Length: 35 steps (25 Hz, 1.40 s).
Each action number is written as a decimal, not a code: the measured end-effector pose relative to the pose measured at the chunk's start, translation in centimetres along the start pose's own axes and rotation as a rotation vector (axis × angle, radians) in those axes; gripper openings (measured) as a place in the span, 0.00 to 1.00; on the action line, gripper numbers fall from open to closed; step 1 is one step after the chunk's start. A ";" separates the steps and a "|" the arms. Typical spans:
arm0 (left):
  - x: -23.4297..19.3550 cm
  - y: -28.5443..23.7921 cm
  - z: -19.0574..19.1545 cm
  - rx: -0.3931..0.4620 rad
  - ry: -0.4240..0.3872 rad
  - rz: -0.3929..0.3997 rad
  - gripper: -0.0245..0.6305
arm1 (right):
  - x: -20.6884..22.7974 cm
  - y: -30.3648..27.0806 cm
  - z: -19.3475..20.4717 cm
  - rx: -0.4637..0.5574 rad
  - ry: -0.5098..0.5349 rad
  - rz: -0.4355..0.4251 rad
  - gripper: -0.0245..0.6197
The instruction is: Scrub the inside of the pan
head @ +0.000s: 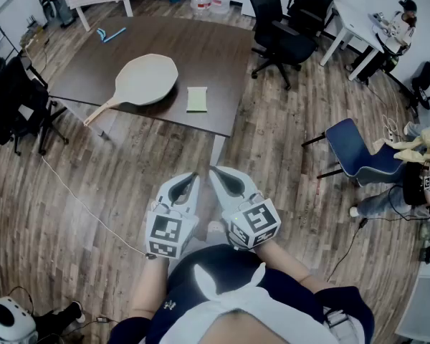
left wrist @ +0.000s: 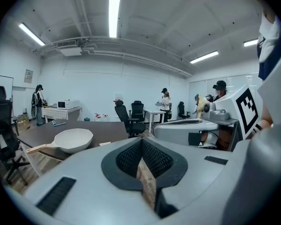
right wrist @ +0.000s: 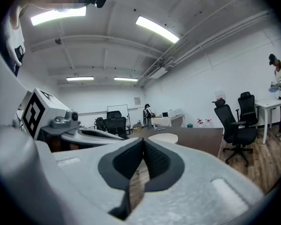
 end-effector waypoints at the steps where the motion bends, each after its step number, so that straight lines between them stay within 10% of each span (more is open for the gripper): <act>1: 0.6 -0.2 0.1 0.003 0.000 0.000 0.04 | 0.2 0.6 0.3 -0.006 0.016 -0.005 0.04; 13: 1.1 -1.6 2.2 0.001 0.042 -0.076 0.04 | 1.7 -0.3 3.7 -0.030 0.013 -0.108 0.04; 35: -20.7 -8.6 -4.9 -0.033 0.050 -0.031 0.04 | 7.0 -21.9 3.9 -0.221 0.020 0.084 0.14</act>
Point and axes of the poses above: the fingertips, and each gripper's own axes: y backward along the fingers, x to its right, z out of its underside, the point moved 6 cm from there along y, backward along the fingers, and after that the axes turned 15 degrees about y, right-handed, at the moved point
